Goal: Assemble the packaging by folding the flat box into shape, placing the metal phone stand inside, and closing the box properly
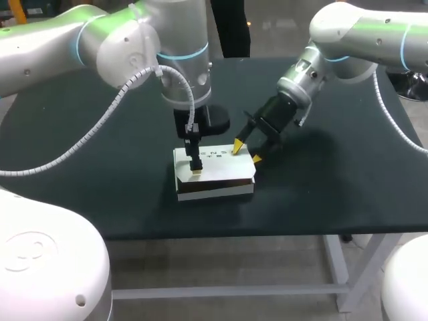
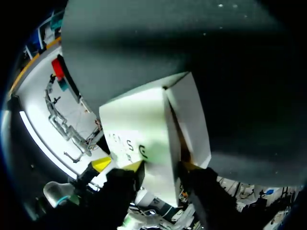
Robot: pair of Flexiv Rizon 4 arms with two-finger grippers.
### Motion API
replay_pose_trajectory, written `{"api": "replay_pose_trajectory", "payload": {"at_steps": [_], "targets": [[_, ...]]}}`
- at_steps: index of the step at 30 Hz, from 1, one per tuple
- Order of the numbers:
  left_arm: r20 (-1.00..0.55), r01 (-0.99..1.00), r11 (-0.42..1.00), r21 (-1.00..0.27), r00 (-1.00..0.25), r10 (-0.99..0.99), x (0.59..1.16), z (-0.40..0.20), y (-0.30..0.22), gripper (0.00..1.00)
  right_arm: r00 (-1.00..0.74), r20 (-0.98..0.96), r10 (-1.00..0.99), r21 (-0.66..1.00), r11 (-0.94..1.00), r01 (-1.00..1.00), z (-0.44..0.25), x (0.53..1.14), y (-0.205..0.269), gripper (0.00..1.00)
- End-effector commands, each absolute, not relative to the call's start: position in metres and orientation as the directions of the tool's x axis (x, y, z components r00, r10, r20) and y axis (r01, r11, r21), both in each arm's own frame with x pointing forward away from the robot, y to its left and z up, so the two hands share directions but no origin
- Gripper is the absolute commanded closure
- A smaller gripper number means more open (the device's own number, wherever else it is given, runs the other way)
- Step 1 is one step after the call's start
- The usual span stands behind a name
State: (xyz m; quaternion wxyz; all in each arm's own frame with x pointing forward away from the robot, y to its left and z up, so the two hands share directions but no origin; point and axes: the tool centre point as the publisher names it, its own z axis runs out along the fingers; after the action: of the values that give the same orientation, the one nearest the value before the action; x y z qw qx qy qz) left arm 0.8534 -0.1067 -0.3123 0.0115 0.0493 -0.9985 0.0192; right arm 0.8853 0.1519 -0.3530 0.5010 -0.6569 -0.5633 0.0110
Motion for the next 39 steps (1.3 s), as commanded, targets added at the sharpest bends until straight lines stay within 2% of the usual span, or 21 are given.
{"api": "replay_pose_trajectory", "payload": {"at_steps": [1,11,39], "targets": [[0.022,-0.100,0.995,-0.027,-0.995,-0.099,0.853,-0.314,-0.109,0.23,0.364,0.549,0.752,-0.672,0.138,0.728,-0.354,0.885,0.152,0.50],[0.017,-0.119,0.993,-0.026,-0.993,-0.119,0.851,-0.319,-0.110,0.20,0.364,0.549,0.752,-0.672,0.138,0.728,-0.354,0.885,0.152,0.50],[-0.152,-0.167,0.984,-0.065,-0.973,-0.175,0.846,-0.328,-0.113,0.16,0.364,0.549,0.752,-0.672,0.138,0.728,-0.354,0.885,0.152,0.51]]}}
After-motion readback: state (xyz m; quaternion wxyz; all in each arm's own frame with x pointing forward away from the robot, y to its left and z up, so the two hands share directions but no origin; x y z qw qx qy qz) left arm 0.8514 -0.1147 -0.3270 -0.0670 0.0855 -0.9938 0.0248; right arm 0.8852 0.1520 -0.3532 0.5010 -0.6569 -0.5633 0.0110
